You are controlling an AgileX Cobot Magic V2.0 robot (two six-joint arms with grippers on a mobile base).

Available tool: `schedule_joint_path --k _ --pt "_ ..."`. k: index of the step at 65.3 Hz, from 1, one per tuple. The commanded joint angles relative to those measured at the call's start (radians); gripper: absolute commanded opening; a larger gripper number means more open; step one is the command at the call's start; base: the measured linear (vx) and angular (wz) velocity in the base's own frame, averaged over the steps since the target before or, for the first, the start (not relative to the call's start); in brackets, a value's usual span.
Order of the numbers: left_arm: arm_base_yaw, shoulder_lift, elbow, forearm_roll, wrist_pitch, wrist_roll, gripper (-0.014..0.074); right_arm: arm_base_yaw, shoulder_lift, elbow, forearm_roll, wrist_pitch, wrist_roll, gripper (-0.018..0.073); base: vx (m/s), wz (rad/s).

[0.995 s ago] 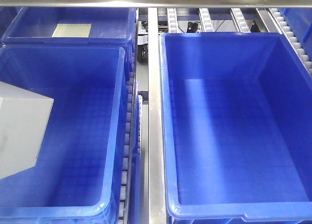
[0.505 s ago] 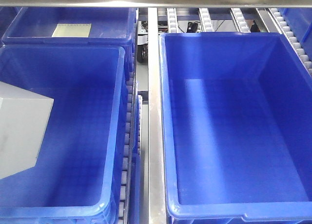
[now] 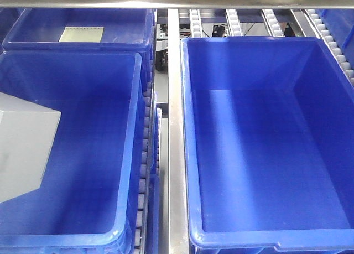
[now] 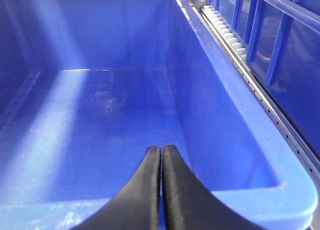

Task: Sort gray base to blue bin
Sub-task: 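Stop in front of the two empty blue bins, block still held, then swing the left arm over the farther blue bin and lower the block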

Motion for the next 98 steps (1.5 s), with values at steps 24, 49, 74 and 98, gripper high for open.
schedule_joint_path --k 24,49,74,98 --pt "-0.005 0.185 -0.030 -0.372 -0.109 0.255 0.0038 0.000 -0.002 0.002 -0.007 -0.075 -0.013 -0.0005 0.00 0.00" --pt "-0.005 0.483 -0.125 -1.149 0.030 0.980 0.0038 0.000 -0.002 0.002 -0.007 -0.075 -0.013 -0.0005 0.00 0.00" --pt "-0.193 0.734 -0.221 -1.567 0.057 1.454 -0.0004 0.000 -0.002 0.002 -0.007 -0.075 -0.013 -0.0005 0.00 0.00" --pt "-0.521 1.043 -0.513 -1.566 -0.088 1.468 0.0001 0.000 -0.002 0.002 -0.007 -0.075 -0.013 -0.0005 0.00 0.00"
